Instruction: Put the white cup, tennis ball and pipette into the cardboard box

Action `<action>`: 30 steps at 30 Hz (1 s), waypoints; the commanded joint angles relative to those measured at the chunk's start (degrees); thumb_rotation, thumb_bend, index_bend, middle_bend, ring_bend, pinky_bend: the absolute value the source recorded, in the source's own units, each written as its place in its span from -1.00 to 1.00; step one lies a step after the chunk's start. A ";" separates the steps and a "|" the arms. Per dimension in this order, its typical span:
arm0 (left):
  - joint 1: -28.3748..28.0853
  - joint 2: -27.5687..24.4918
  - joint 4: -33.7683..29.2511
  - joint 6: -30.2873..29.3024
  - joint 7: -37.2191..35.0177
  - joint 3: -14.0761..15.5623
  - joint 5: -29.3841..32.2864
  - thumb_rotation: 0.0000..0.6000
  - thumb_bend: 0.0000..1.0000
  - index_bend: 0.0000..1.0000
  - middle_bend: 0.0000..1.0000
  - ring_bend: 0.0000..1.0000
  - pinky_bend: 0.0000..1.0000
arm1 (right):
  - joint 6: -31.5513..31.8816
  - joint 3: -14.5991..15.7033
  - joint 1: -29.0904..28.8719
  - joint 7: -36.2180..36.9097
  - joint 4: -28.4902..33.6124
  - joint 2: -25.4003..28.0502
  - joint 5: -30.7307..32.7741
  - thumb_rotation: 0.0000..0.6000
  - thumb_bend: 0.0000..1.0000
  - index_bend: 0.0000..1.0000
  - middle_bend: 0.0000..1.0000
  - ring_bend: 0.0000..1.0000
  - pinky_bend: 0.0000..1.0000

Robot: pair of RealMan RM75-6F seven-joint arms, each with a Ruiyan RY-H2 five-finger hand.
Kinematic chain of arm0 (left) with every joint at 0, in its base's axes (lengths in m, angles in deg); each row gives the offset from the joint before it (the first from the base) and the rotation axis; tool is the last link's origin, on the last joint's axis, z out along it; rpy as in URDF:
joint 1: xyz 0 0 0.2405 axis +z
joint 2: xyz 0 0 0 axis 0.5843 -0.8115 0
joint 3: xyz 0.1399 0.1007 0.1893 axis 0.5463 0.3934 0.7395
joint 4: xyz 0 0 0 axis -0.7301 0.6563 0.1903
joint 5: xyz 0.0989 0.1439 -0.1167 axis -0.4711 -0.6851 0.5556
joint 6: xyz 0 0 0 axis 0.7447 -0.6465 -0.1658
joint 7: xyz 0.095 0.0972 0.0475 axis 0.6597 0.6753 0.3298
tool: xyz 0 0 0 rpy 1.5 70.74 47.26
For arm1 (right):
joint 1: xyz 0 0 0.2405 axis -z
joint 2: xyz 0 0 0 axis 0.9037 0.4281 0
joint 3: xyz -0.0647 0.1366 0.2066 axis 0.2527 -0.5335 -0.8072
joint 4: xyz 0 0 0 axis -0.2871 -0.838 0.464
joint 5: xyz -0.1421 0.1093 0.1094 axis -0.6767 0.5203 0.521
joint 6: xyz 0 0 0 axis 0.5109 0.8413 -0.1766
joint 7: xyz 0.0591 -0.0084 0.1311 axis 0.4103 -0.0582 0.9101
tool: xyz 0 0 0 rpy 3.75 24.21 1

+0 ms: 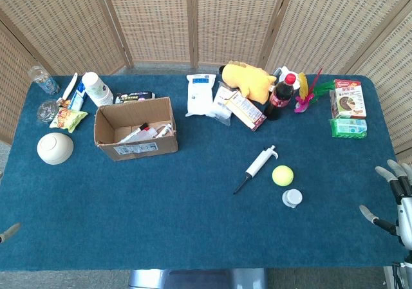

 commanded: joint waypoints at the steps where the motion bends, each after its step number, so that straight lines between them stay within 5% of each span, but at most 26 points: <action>1: -0.09 0.00 0.05 0.16 -0.08 0.01 -0.02 1.00 -0.90 -0.92 -1.00 -1.00 -0.86 | -0.12 0.09 0.01 0.17 0.14 0.07 -0.03 1.00 -0.91 -0.62 -0.93 -1.00 -0.96; 12: -2.35 -0.16 -0.59 3.01 -0.11 -1.16 1.03 1.00 -0.90 -0.92 -1.00 -1.00 -0.87 | -0.51 0.12 0.11 1.20 0.62 0.47 0.38 1.00 -0.91 -0.62 -0.92 -1.00 -0.95; 18: -11.61 -1.45 -3.02 13.12 1.27 -6.70 4.97 1.00 -0.93 -0.93 -1.00 -1.00 -0.92 | -0.68 0.09 0.04 2.17 0.81 0.78 0.30 1.00 -0.90 -0.62 -0.92 -1.00 -0.95; 30: -29.43 7.66 -4.19 30.97 20.95 -15.84 19.08 1.00 -0.93 -0.95 -1.00 -1.00 -0.94 | -0.60 0.39 0.19 5.55 0.99 1.74 -0.56 1.00 -0.89 -0.62 -0.91 -1.00 -0.95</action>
